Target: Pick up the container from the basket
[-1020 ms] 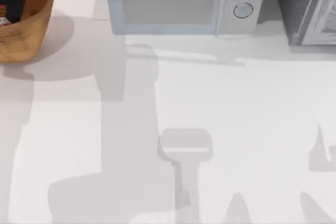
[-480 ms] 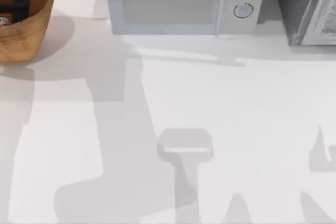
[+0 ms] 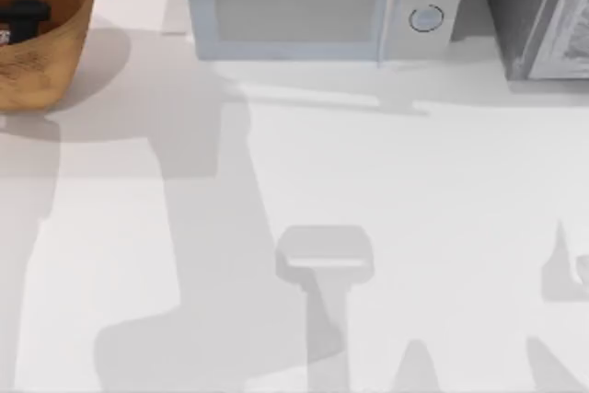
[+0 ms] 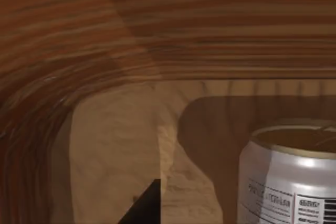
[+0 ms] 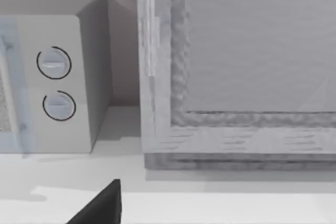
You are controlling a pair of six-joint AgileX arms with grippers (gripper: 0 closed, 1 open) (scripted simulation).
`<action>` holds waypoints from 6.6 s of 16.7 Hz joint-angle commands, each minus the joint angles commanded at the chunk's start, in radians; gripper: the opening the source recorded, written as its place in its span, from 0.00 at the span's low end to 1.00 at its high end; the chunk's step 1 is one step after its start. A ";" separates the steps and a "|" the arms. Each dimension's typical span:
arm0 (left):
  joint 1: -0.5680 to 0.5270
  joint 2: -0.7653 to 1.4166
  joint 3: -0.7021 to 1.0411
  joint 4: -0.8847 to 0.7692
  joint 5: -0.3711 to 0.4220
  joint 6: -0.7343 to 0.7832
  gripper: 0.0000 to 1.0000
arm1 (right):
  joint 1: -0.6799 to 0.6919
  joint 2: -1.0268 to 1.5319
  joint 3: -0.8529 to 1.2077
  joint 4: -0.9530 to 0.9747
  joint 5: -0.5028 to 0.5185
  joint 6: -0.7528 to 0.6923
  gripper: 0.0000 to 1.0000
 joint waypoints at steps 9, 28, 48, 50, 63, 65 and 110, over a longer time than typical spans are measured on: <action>0.000 0.000 0.000 0.000 0.000 0.000 0.00 | 0.000 0.000 0.000 0.000 0.000 0.000 1.00; -0.067 -0.698 -0.665 0.293 -0.168 -0.025 0.00 | 0.000 0.000 0.000 0.000 0.000 0.000 1.00; -0.145 -2.742 -2.619 1.248 -0.100 -0.166 0.00 | 0.000 0.000 0.000 0.000 0.000 0.000 1.00; -0.145 -2.756 -2.633 1.256 -0.095 -0.167 0.00 | 0.000 0.000 0.000 0.000 0.000 0.000 1.00; -0.166 -2.434 -2.420 1.507 0.070 -0.134 0.00 | 0.000 0.000 0.000 0.000 0.000 0.000 1.00; -0.180 -2.272 -2.335 1.609 0.158 -0.127 0.00 | 0.000 0.000 0.000 0.000 0.000 0.000 1.00; -0.319 -0.223 -1.467 2.558 1.350 -0.103 1.00 | 0.000 0.000 0.000 0.000 0.000 0.000 1.00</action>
